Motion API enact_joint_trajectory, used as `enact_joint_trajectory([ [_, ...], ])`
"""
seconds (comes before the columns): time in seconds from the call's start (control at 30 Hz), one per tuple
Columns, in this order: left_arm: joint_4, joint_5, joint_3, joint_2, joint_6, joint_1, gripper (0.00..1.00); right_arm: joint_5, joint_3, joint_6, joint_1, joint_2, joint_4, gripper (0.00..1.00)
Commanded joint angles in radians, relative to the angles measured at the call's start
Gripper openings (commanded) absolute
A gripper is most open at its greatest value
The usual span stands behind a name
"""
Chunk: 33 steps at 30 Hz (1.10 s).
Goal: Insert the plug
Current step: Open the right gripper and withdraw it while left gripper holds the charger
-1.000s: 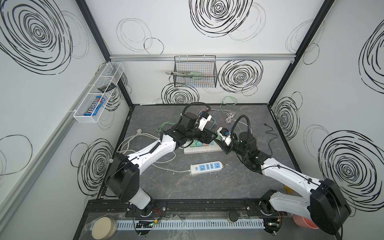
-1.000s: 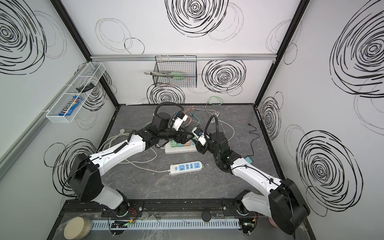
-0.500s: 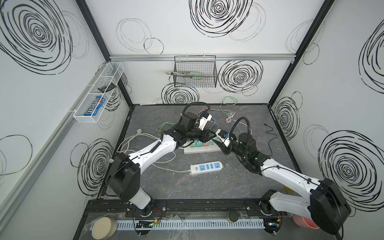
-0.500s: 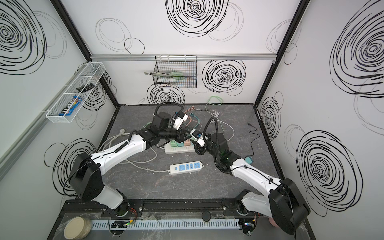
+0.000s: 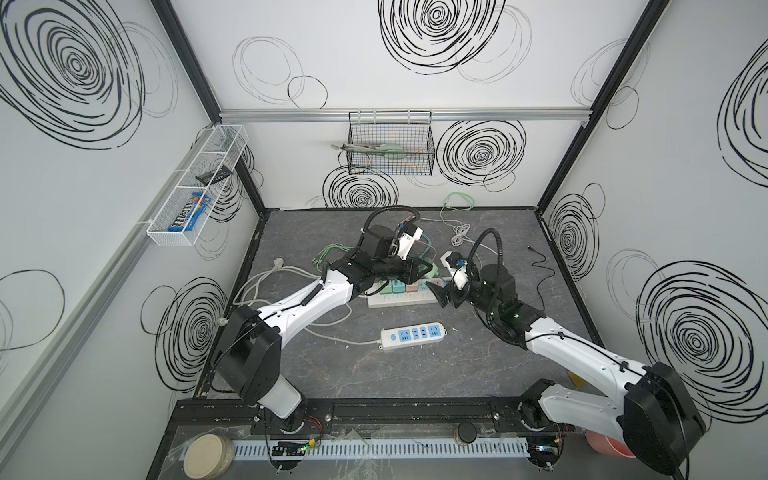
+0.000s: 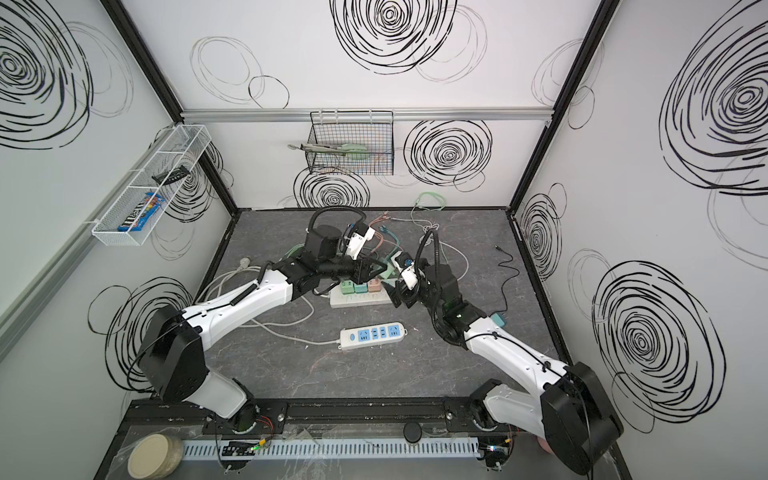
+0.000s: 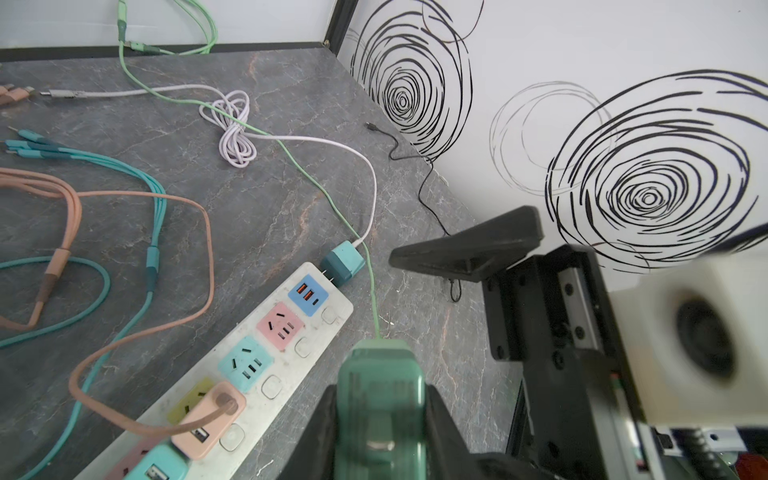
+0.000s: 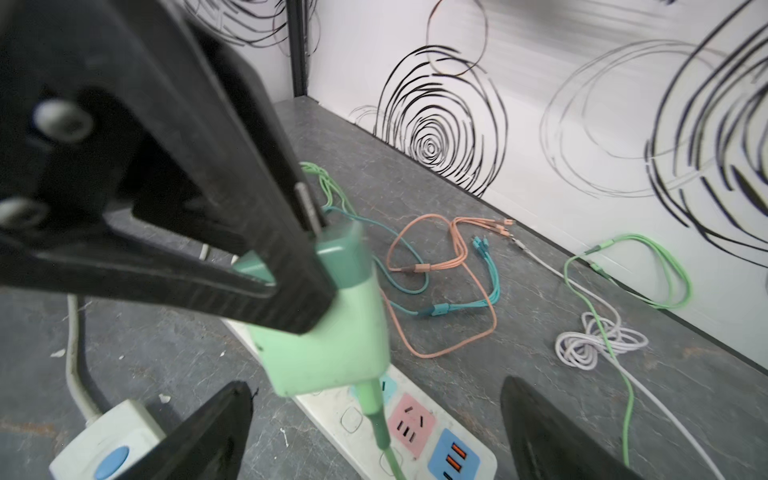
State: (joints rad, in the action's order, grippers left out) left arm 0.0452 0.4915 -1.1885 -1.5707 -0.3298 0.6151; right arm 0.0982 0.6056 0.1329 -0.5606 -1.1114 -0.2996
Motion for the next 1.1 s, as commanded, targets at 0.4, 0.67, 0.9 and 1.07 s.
enact_joint_trajectory([
  [0.4, -0.113, 0.026, -0.009, 0.021, -0.043, -0.013, 0.00, 0.465, 0.212, -1.062, 0.468, -0.195, 0.302, 0.97],
  [0.67, -0.162, 0.068, -0.003, 0.035, -0.064, -0.012, 0.00, 0.480, 0.102, -1.370, 0.452, -0.261, 0.182, 0.97],
  [0.9, -0.168, 0.088, 0.000, 0.047, -0.063, -0.014, 0.00, 0.411, 0.036, -1.487, 0.457, -0.269, 0.235, 0.97],
  [1.07, -0.177, 0.100, 0.012, 0.064, -0.058, -0.015, 0.00, 0.361, -0.016, -1.509, 0.458, -0.230, 0.188, 0.98],
])
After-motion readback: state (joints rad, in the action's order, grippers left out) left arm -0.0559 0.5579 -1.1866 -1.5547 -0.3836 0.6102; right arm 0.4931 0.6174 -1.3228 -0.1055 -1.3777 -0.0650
